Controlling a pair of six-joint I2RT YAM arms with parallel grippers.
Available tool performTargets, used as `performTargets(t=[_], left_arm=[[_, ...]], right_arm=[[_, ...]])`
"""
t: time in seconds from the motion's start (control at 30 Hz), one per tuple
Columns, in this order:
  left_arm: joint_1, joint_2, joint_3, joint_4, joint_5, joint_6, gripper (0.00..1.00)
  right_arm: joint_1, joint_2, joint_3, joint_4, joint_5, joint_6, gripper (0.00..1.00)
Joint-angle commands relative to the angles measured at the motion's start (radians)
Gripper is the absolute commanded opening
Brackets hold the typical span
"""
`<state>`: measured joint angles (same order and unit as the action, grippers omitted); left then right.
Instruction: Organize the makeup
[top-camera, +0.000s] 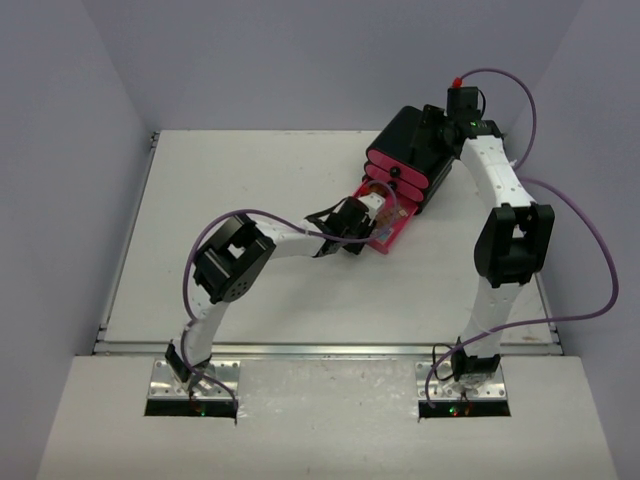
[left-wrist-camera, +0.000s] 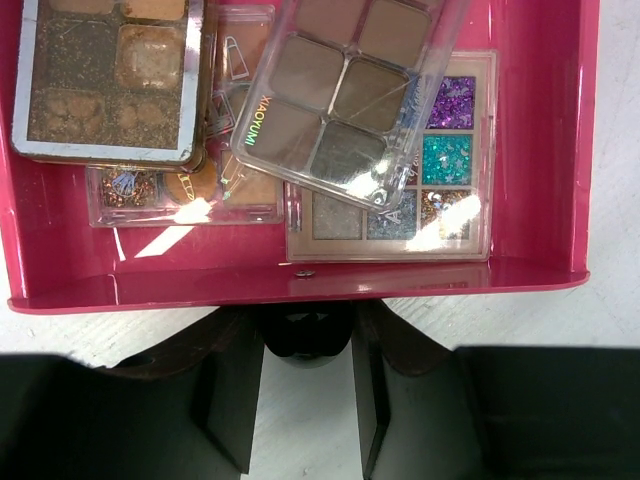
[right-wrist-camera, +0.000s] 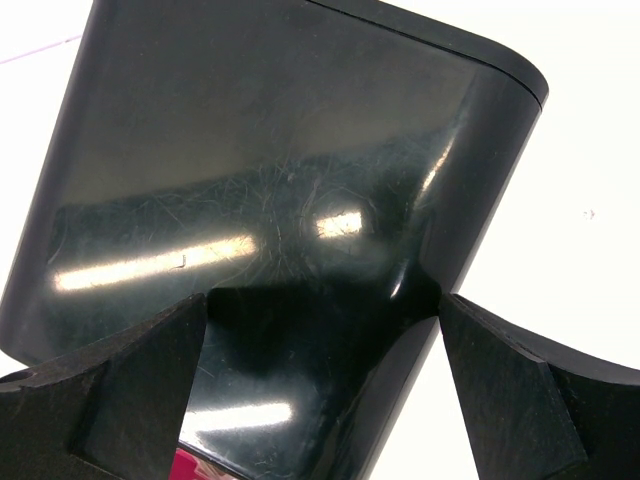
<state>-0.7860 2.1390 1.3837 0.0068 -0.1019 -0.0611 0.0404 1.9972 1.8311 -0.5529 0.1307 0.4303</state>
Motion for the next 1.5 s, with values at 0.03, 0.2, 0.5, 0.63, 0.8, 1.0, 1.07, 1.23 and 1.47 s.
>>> performTargets(t=[0.03,0.2,0.5,0.63,0.8,1.0,1.07,1.23,1.47], left_arm=[[-0.001,0.001,0.091,0.002,-0.015,0.003,0.06],[-0.001,0.009,0.163,-0.001,-0.019,0.013,0.00],[0.010,0.094,0.256,0.045,-0.033,-0.021,0.00],[0.011,0.146,0.311,0.090,-0.055,-0.043,0.00],[0.011,0.240,0.427,0.122,-0.077,-0.077,0.09],[0.015,0.309,0.533,0.164,-0.103,-0.062,0.28],[0.025,0.344,0.569,0.172,-0.112,-0.062,0.37],[0.036,0.380,0.611,0.189,-0.135,-0.061,0.55],[0.044,0.433,0.672,0.200,-0.156,-0.068,0.65]], right_arm=[[0.001,0.020,-0.016,0.055,-0.033,-0.006,0.96],[0.001,0.030,-0.012,0.056,-0.048,-0.004,0.96],[0.001,0.036,-0.038,0.056,-0.067,0.015,0.96],[-0.001,0.040,-0.054,0.055,-0.078,0.036,0.96],[-0.001,0.049,-0.073,0.053,-0.105,0.059,0.95],[-0.001,0.052,-0.086,0.050,-0.109,0.067,0.95],[0.000,0.052,-0.087,0.050,-0.107,0.068,0.95],[-0.001,0.051,-0.089,0.049,-0.107,0.067,0.95],[0.001,0.043,-0.101,0.050,-0.109,0.061,0.95]])
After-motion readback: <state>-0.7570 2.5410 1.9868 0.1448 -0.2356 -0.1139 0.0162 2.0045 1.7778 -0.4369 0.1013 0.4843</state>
